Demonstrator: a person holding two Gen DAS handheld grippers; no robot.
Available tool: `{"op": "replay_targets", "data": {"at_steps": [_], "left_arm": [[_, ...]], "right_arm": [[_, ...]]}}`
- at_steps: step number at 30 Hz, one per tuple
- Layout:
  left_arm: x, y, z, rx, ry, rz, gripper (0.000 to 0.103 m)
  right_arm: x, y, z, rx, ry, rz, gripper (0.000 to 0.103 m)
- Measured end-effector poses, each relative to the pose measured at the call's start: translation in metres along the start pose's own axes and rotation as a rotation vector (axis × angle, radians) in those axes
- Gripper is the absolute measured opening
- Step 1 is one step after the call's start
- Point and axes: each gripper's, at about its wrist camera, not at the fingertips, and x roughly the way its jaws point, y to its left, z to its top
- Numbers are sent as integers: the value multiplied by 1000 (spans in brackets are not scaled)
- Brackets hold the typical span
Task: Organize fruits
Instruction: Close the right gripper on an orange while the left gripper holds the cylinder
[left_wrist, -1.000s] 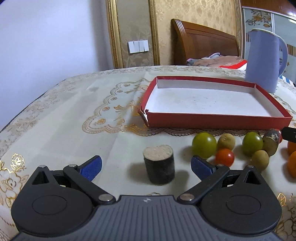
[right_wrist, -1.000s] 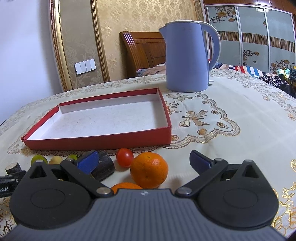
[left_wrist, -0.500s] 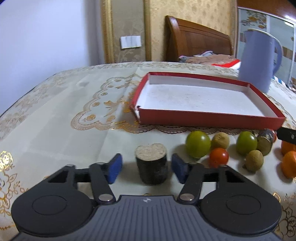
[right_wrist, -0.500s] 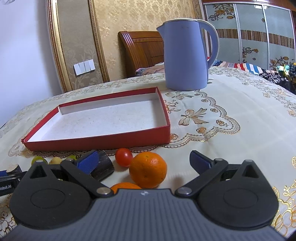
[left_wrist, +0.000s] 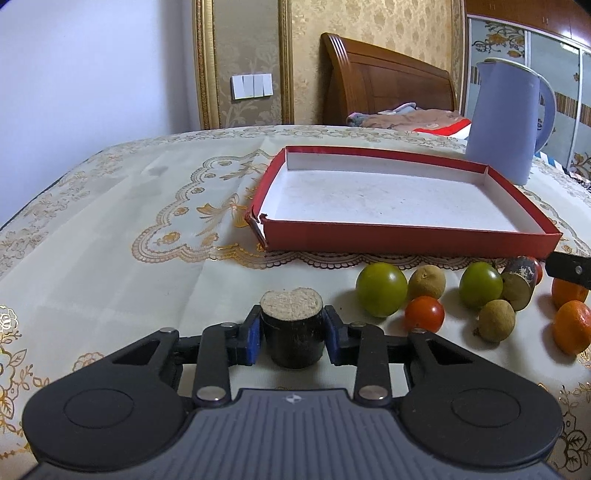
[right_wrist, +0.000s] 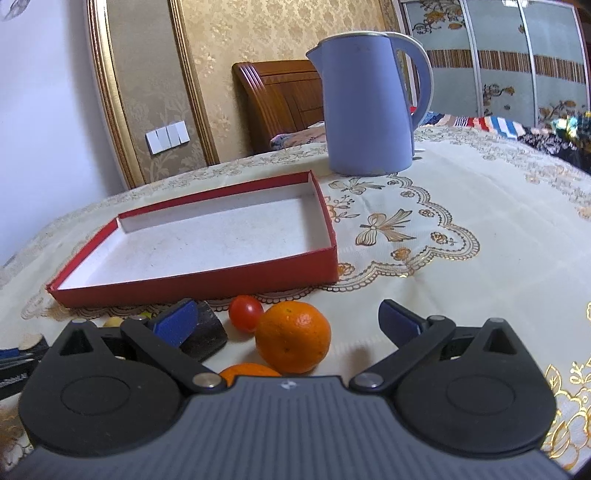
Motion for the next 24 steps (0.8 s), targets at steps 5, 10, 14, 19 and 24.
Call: {"op": "replay_targets", "data": {"at_steps": [5, 10, 14, 19, 24], "left_arm": [[1, 4, 1, -25, 0, -17, 33], [1, 7, 0, -43, -5, -32, 33], [1, 9, -1, -53, -8, -40, 33], [1, 10, -1, -65, -9, -49, 33], [1, 10, -1, -66, -10, -50, 33]], "right_arm": [[-17, -27, -4, -51, 70, 81, 103], [-42, -57, -3, -32, 76, 138, 103], [-43, -62, -11, -15, 66, 160, 103], [-45, -41, -21, -101, 65, 217, 103], [-36, -12, -25, -153, 112, 243, 103]]}}
